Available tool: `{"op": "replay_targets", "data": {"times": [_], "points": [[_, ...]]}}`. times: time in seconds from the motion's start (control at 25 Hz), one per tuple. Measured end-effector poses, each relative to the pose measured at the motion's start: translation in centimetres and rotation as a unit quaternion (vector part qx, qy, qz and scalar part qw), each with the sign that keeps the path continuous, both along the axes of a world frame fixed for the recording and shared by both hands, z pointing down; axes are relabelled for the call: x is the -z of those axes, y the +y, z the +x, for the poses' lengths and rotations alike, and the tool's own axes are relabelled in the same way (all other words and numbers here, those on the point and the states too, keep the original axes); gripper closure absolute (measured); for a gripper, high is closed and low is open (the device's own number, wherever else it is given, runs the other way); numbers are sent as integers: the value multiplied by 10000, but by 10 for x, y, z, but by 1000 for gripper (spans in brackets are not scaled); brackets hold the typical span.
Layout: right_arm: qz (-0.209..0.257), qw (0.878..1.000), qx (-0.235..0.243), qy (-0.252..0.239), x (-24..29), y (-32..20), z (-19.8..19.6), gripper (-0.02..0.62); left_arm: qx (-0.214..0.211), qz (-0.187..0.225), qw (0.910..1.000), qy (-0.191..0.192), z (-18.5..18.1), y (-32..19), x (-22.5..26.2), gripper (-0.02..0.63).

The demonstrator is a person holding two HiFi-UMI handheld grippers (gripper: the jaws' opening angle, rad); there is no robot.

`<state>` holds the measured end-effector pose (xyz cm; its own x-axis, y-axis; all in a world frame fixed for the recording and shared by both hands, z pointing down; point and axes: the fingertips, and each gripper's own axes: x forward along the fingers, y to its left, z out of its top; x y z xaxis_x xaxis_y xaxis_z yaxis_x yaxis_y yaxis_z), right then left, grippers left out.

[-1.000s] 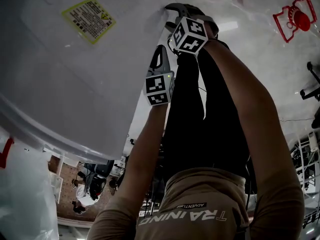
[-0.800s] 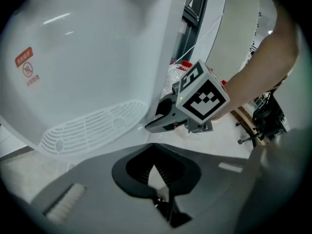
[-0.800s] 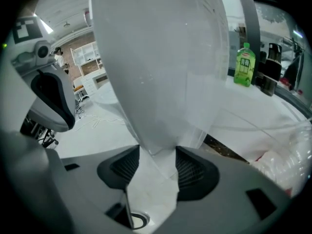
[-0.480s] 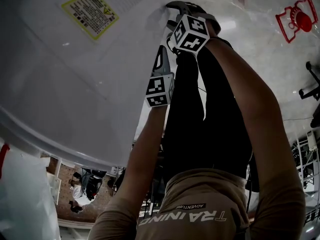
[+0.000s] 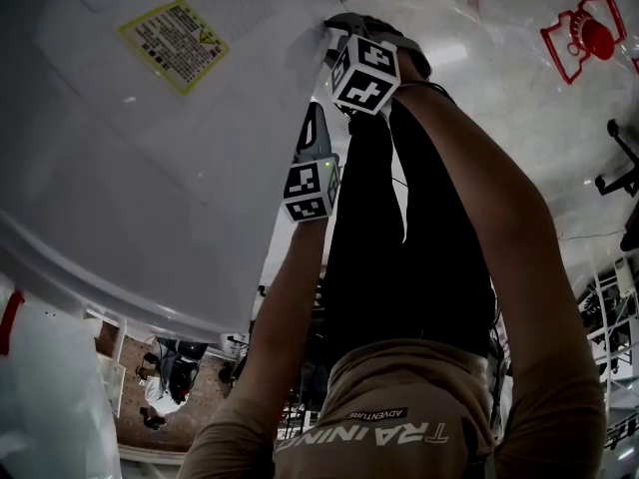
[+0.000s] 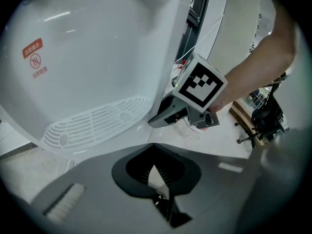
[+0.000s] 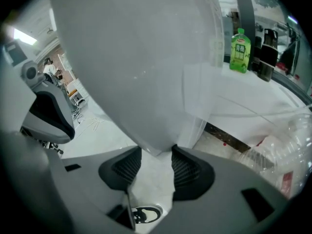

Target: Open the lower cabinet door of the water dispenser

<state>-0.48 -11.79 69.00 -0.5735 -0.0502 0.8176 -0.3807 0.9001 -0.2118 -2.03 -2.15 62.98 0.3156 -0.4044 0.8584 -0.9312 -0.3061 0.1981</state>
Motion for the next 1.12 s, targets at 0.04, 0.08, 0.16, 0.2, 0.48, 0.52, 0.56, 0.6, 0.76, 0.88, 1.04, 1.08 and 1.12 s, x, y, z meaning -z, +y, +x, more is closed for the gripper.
{"op": "replay_targets", "data": {"times": [0.04,0.08,0.16,0.2,0.48,0.52,0.56,0.6,0.76,0.88,1.04,1.08,1.12], "points": [[-48,10000,-6,15,0,0,0,403,20,-40,10000,80,2,4,-2,606],[-93,9999,-23,40,1,1,0,409,21,-63,9999,107,3,7,-3,606],[-145,9998,-28,150,1,4,1,411,20,-72,10000,1,0,9,-3,606],[-163,9996,22,213,1,9,2,411,54,-87,9999,-64,-3,10,-2,606],[-410,9990,-37,169,-1,48,13,430,108,-252,9995,-163,-8,24,-2,606],[-453,9987,131,177,-1,55,14,430,117,-257,9994,-181,-9,25,-2,606],[-496,9979,380,183,-1,63,16,430,134,-265,9994,-203,-11,26,-1,606],[-517,9963,659,190,-2,71,17,430,163,-284,9992,-224,-12,27,-1,606],[-245,9932,1111,233,5,79,19,430,397,-427,9981,-222,-15,37,0,606],[179,9898,1394,234,11,77,13,430,553,-406,9975,-163,-13,40,4,606],[340,9817,1850,284,9,80,7,430,687,-444,9965,-153,-6,41,5,606],[303,9815,1870,277,9,81,8,430,756,-447,9960,-151,-5,41,6,606],[256,9816,1870,274,9,83,7,430,828,-451,9954,-149,-5,42,7,606]]}}
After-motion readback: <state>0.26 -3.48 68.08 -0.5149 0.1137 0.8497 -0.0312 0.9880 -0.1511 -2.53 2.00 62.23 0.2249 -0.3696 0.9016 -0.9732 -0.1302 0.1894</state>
